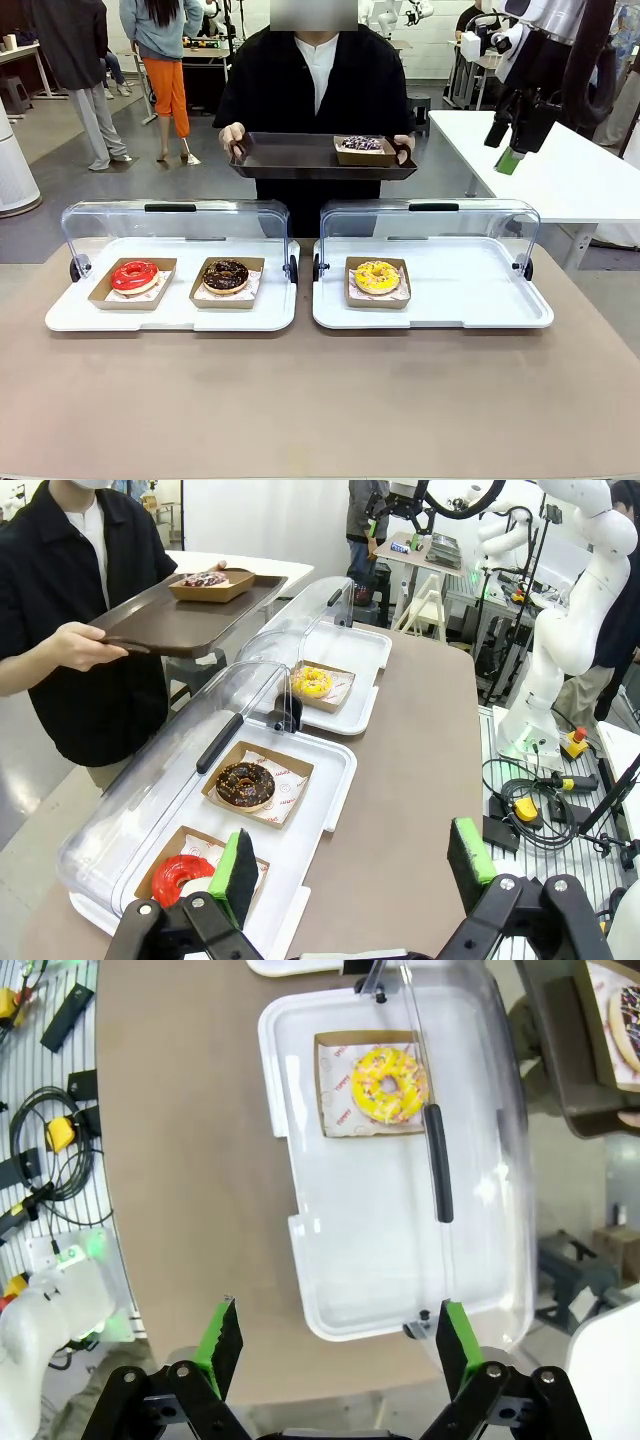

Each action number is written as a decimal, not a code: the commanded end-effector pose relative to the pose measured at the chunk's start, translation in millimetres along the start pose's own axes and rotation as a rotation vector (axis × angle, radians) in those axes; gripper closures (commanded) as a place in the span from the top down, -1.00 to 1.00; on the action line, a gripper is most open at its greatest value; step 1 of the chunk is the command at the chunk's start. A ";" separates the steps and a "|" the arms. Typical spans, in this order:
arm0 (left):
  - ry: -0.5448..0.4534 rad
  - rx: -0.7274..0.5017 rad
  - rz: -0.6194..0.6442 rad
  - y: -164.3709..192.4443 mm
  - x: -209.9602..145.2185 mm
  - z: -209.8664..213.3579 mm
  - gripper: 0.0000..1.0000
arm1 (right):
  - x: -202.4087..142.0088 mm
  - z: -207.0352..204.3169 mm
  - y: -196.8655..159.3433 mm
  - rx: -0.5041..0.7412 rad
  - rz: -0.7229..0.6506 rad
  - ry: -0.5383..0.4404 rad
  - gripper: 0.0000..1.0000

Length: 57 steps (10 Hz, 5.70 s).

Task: Provide the desired donut to the person.
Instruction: Place the picked Paper togo box onto the Handle tray extended by the person, then pick up and lift the Paper togo box containing the Donut pointed at by the person.

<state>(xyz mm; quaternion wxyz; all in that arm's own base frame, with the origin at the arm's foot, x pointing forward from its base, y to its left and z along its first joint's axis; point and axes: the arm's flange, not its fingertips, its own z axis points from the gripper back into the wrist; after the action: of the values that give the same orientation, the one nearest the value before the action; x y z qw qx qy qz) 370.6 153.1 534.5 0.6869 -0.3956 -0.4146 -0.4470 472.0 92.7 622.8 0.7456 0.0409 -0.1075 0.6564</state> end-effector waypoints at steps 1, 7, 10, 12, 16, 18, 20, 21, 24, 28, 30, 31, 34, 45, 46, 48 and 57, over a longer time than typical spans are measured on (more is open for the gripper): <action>-0.012 0.009 0.010 0.0 3.3 0.3 1.00 | -0.5 1.6 0.6 0.004 -0.001 0.003 1.00; -0.012 0.009 0.010 0.0 3.3 0.3 1.00 | -0.5 1.6 0.6 0.004 -0.001 0.003 1.00; -0.012 0.009 0.010 0.0 3.3 0.3 1.00 | -0.5 1.6 0.6 0.004 -0.001 0.003 1.00; -0.012 0.009 0.010 0.0 3.3 0.3 1.00 | 0.3 0.0 0.1 0.000 0.001 0.000 1.00; -0.012 0.009 0.010 0.0 3.3 0.3 1.00 | -105.0 16.9 -17.5 0.199 0.064 -0.442 1.00; -0.012 0.009 0.010 0.0 3.3 0.3 1.00 | -157.3 34.0 -8.2 0.227 0.019 -0.722 1.00; -0.012 0.009 0.010 0.0 3.3 0.3 1.00 | -198.1 42.6 8.3 0.093 -0.095 -0.860 1.00; -0.012 0.009 0.010 0.0 3.3 0.3 1.00 | -209.3 37.8 21.1 0.071 -0.117 -0.875 1.00; -0.012 0.009 0.010 0.0 3.3 0.3 1.00 | -250.5 7.3 40.5 0.024 -0.179 -0.944 1.00; -0.012 0.009 0.010 0.0 3.3 0.3 1.00 | -285.6 -34.5 61.0 -0.007 -0.200 -0.994 1.00; -0.012 0.009 0.010 0.0 3.3 0.3 1.00 | -291.4 -51.3 60.9 0.008 -0.240 -0.994 1.00; -0.012 0.009 0.010 0.0 3.3 0.3 1.00 | -291.7 -56.8 59.9 0.026 -0.247 -0.990 1.00; -0.012 0.009 0.010 0.0 3.3 0.3 1.00 | -289.4 -56.0 58.4 0.009 -0.261 -0.974 1.00; -0.012 0.009 0.010 0.0 3.3 0.3 1.00 | -294.7 -54.7 59.6 0.041 -0.244 -0.957 1.00; -0.012 0.009 0.010 0.0 3.3 0.3 1.00 | -294.7 -54.7 59.6 0.041 -0.244 -0.957 1.00; -0.012 0.009 0.010 0.0 3.3 0.3 1.00 | -294.7 -54.7 59.6 0.041 -0.244 -0.957 1.00; -0.012 0.009 0.010 0.0 3.3 0.3 1.00 | -294.7 -54.7 59.6 0.041 -0.244 -0.957 1.00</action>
<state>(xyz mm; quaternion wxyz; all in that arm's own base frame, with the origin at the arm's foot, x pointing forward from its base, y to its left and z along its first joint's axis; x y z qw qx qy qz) 370.5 153.3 534.6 0.6874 -0.3950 -0.4145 -0.4468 385.2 -173.6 502.2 0.6829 0.3644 -0.4192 0.4746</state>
